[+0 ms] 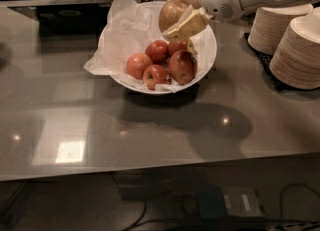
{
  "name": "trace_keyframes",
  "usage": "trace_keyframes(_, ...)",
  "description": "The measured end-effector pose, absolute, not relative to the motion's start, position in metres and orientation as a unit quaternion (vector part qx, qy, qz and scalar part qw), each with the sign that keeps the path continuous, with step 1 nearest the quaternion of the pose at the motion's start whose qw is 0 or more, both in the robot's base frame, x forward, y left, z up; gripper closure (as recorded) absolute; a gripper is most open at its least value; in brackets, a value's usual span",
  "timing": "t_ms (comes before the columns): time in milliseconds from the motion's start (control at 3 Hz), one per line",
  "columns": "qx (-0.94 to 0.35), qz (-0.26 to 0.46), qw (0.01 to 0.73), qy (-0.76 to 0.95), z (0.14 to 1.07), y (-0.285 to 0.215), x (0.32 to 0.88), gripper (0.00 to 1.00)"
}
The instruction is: Pick apple from white bowl
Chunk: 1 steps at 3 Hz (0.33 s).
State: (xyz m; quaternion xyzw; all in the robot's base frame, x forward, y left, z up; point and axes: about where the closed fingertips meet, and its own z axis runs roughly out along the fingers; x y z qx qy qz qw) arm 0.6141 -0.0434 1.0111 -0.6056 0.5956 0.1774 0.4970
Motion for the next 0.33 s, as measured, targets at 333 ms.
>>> trace_keyframes(333, -0.613, 0.176, 0.495, 0.590, 1.0093, -0.0414, 0.6120, 1.00)
